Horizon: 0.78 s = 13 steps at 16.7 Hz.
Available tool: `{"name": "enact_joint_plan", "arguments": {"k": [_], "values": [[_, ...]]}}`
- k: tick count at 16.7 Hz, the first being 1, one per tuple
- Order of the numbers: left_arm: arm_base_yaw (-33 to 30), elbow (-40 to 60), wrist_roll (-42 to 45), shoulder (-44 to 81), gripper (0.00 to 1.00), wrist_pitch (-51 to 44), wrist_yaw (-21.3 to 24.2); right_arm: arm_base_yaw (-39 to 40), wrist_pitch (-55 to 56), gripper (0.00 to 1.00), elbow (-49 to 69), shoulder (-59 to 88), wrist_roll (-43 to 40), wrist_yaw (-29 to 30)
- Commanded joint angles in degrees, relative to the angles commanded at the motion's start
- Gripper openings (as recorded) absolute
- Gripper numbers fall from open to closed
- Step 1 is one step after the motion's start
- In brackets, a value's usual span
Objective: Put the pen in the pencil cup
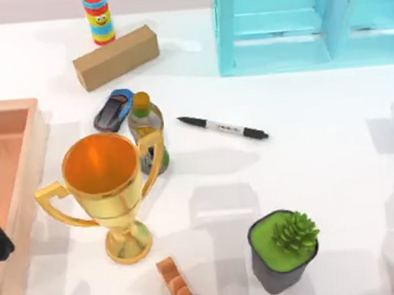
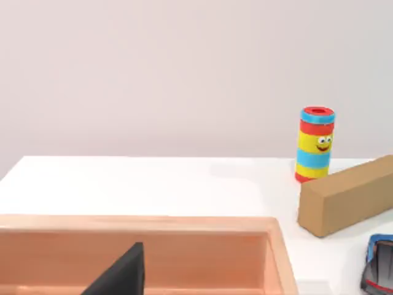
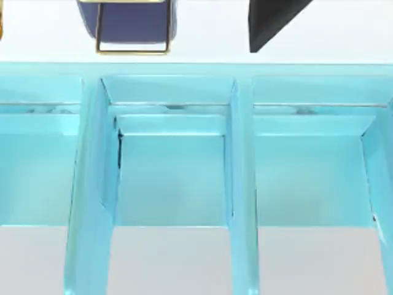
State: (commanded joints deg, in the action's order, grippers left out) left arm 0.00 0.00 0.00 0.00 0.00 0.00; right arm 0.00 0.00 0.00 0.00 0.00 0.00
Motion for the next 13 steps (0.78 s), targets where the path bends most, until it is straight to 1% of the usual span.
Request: {"name": "enact_joint_plan", "arguments": {"k": [3,6,9,13], "values": [[0.00,0.00,0.00,0.00,1.00,0.00,0.00,0.23,-0.42,1.00,0.53,0.54,-0.12,-0.06],[0.00,0.00,0.00,0.00,1.00,0.00,0.00,2.12,-4.14,1.00,5.55,5.65,-1.27,-0.40],[0.00,0.00,0.00,0.00,1.00,0.00,0.00,5.39,-11.04,1.00,15.88,16.36,-3.44,-0.73],[0.00,0.00,0.00,0.00,1.00,0.00,0.00,10.94,-23.33,1.00,36.80,38.21,-7.57,-0.88]]}}
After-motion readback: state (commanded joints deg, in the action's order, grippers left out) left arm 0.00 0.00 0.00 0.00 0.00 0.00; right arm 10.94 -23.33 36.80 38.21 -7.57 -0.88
